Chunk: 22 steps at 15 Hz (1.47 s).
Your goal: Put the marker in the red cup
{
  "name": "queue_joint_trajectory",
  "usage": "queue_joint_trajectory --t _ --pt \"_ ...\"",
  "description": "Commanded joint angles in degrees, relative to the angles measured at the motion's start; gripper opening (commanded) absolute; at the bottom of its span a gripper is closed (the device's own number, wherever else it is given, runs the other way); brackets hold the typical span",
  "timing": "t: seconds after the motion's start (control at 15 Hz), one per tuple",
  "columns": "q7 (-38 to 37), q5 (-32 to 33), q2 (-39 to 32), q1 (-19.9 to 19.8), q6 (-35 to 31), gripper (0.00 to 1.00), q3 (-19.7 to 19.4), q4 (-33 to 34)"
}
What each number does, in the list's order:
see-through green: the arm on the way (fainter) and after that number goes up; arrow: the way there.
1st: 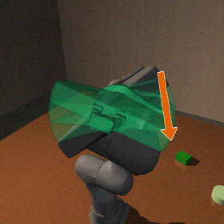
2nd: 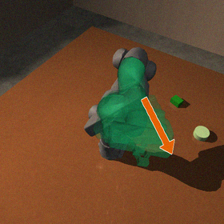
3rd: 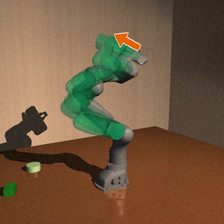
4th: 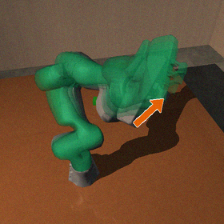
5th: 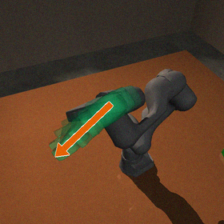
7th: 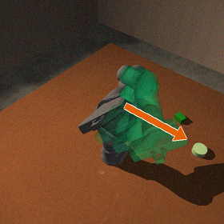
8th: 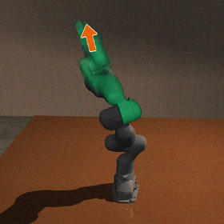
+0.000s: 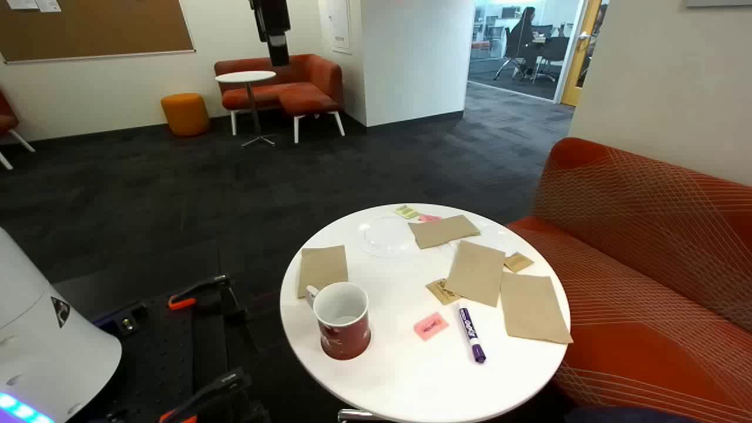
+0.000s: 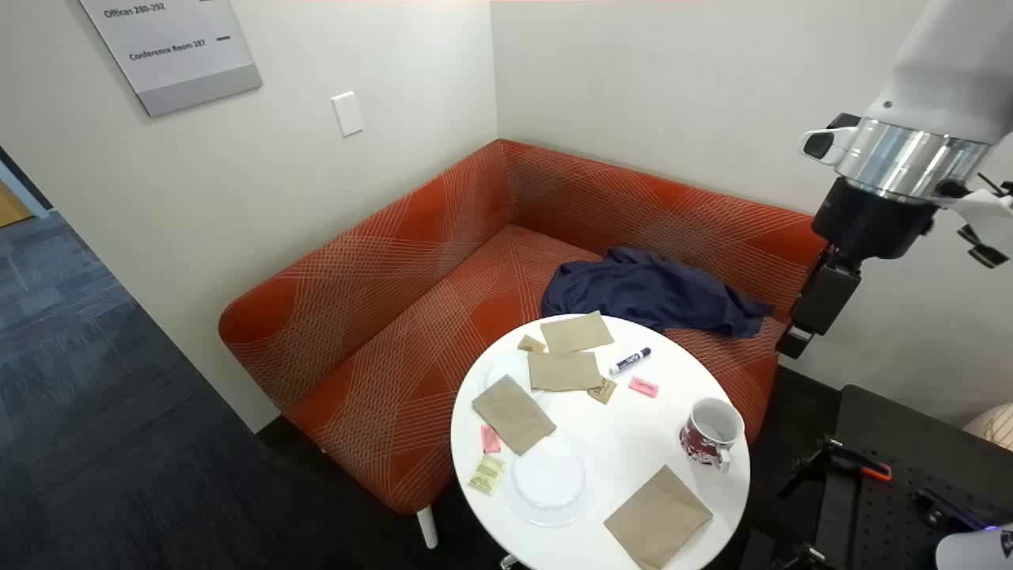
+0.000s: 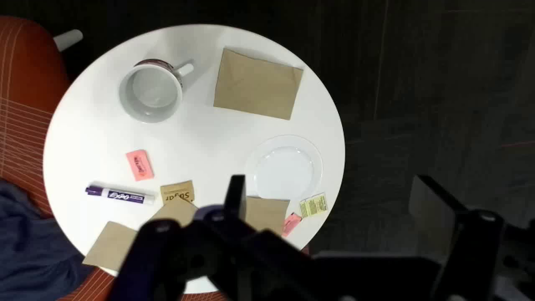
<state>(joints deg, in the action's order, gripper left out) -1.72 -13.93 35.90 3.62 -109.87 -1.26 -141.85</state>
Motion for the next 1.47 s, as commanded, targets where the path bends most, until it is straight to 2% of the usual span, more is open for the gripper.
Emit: queue_joint_trajectory --t 0.0,0.33,0.67,0.93,1.4 --pt "0.3 -0.3 0.0 -0.6 0.2 1.00 0.5 0.2" --pt "0.3 -0.3 0.0 -0.6 0.2 1.00 0.5 0.2" --pt "-3.4 -0.3 -1.5 -3.8 -2.7 1.00 -0.3 1.3" --pt "-8.3 -0.6 -2.8 -7.2 -6.2 1.00 -0.8 2.2" --pt "-23.0 -0.2 -9.9 -13.4 -15.4 1.00 -1.0 6.9"
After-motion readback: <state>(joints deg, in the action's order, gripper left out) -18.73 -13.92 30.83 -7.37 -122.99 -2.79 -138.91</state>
